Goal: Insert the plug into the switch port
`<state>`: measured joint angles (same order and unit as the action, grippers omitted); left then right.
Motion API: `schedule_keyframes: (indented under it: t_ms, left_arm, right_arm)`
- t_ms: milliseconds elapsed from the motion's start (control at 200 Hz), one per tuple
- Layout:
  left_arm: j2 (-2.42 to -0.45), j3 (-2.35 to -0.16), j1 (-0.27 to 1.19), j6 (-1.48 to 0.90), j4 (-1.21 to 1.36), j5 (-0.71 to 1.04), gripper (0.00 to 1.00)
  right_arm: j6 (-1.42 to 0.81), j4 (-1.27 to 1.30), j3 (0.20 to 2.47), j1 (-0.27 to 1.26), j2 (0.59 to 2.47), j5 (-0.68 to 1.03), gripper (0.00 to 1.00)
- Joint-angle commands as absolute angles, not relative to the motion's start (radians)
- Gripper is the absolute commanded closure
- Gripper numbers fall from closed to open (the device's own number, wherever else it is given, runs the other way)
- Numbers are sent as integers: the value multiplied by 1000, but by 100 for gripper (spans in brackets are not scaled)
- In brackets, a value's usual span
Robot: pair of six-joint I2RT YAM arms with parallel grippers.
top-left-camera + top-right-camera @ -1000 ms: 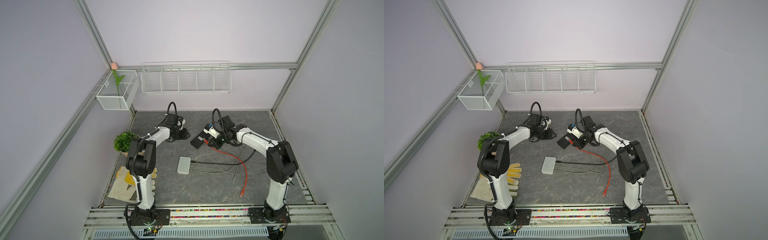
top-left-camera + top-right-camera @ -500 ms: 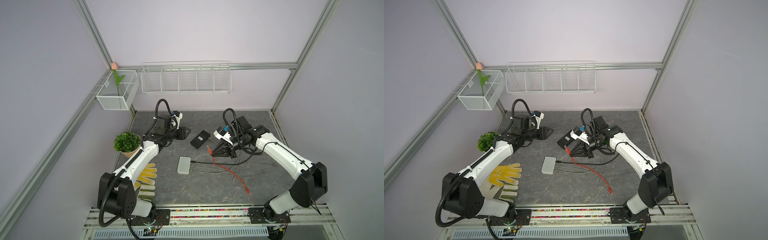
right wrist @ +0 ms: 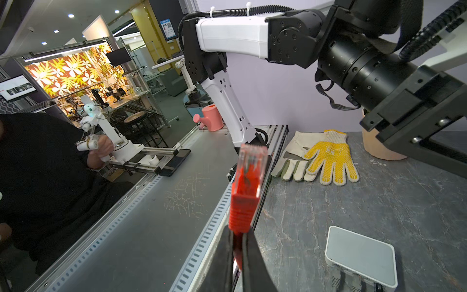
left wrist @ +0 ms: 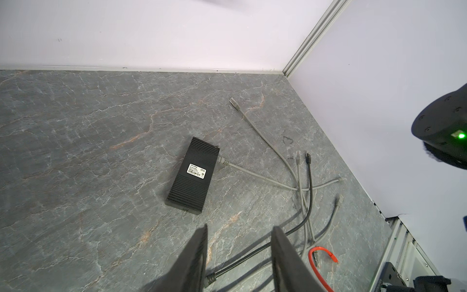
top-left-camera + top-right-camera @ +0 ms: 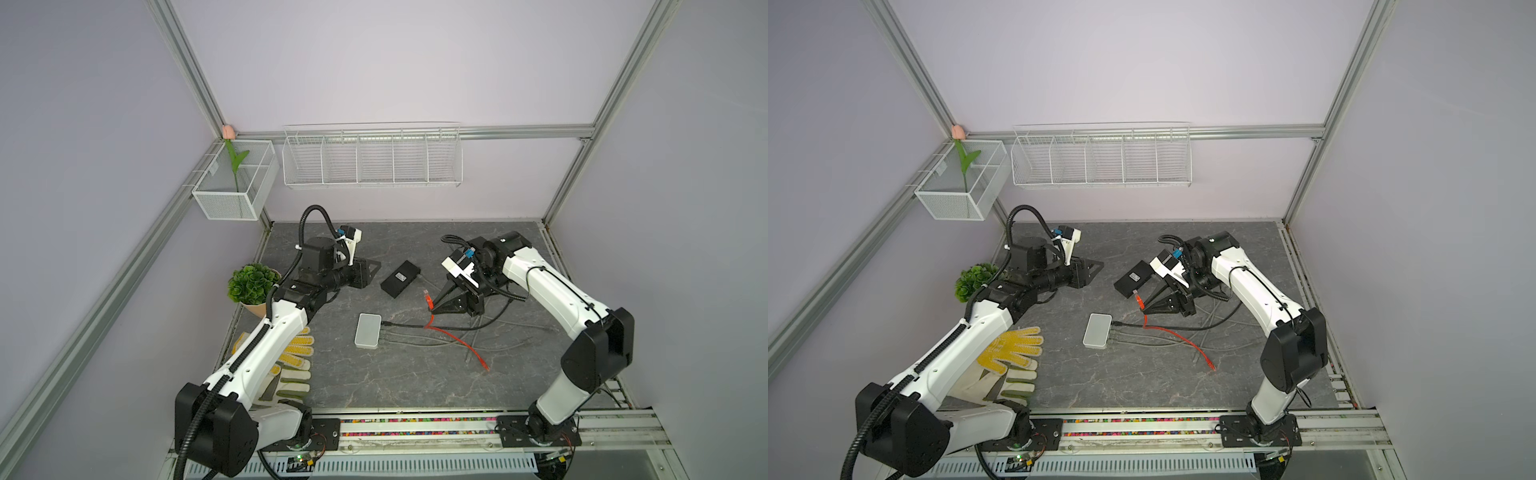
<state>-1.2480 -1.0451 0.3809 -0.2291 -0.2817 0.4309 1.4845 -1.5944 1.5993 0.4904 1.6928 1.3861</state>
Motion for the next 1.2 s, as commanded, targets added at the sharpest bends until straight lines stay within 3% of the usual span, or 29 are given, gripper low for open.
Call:
schedule_keyframes:
  t_ms: [0,235,395,460,650,980,1045,1195]
  left_arm:
    - [-1224,-1055,391,-233,-287,437,57]
    - [-1194,-1060,461,-190,-273,453,57]
    - [-1133,-997,513,-180,-185,462,50]
    - [-1092,-933,521,-221,-104,462,46]
    - [-1014,-765,631,-256,45,381,40]
    - [-1274,-730,795,-292,429,370,34]
    - [-1333,-743,819,-289,503,337,28]
    - [-1428,-774,896,-220,652,203,26]
  right_arm:
    - [1547,-1776,1614,483,1675,1430,90]
    - [1542,-1775,1618,479,1664,1431,90]
    - [1516,-1777,1671,411,1680,1514,89]
    - [1484,-1777,1722,337,1700,1609,90]
    - [1340,-1779,1996,293,1777,1614,91]
    - [1144,-1778,2332,330,1849,1611,92]
    - [1132,-1778,2356,336,1842,1612,92]
    - [1129,-1779,2358,345,1812,1611,92]
